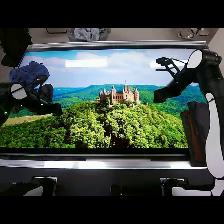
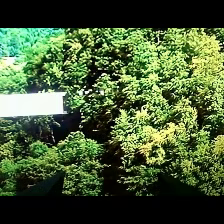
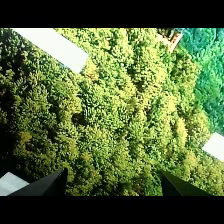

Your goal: Fold the shirts.

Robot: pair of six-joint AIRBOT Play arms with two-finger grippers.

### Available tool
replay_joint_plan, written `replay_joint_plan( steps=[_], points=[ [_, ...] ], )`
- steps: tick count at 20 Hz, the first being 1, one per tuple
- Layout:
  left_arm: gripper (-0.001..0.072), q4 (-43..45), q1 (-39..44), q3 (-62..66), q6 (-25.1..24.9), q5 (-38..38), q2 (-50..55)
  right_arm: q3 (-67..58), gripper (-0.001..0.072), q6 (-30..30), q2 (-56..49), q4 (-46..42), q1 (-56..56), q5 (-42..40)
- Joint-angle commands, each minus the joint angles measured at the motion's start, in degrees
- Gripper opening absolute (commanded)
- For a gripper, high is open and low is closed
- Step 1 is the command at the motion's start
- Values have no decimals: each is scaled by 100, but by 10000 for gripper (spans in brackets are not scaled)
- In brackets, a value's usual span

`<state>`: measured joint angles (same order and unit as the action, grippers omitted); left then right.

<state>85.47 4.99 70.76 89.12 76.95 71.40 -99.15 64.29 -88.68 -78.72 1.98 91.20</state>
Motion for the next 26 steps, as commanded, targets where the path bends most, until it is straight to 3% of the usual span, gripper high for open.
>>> replay_joint_plan(
  steps=[1, 9, 12, 13, 15, 16, 18, 20, 23, 26],
  points=[
    [703, -46, 0, -9, -2, -317, 20, 0, 689, 2, 0, 2, 7, -527],
    [704, -260, -4, 2, 2, -1589, 166, 0, 688, 0, 0, 2, 7, -1362],
    [711, -254, -546, 905, 4, -1749, 728, 0, 688, 0, 0, 2, 7, -1368],
    [711, -260, -944, 1510, 214, -1491, 1126, 0, 688, 0, 0, 4, 7, -1327],
    [711, -417, -2013, 2688, 1902, -734, 2009, 0, 688, -26, 0, 4, 7, -1110],
    [712, -673, -2562, 3016, 2413, -310, 2365, 0, 688, -94, 0, 4, 7, -990],
    [712, -984, -3298, 2981, 2452, 107, 2662, 0, 688, -256, 0, 4, 7, -852],
    [712, -986, -3668, 2590, 2450, -4, 2680, 0, 671, -282, 0, 7, 7, -844],
    [713, -1169, -3799, 2164, 2371, -879, 2693, 0, 671, -284, 0, 13, 7, -879],
    [713, -1956, -3731, 1980, 2118, -1609, 2920, 0, 671, -282, 0, 13, 7, -866]
  ],
)
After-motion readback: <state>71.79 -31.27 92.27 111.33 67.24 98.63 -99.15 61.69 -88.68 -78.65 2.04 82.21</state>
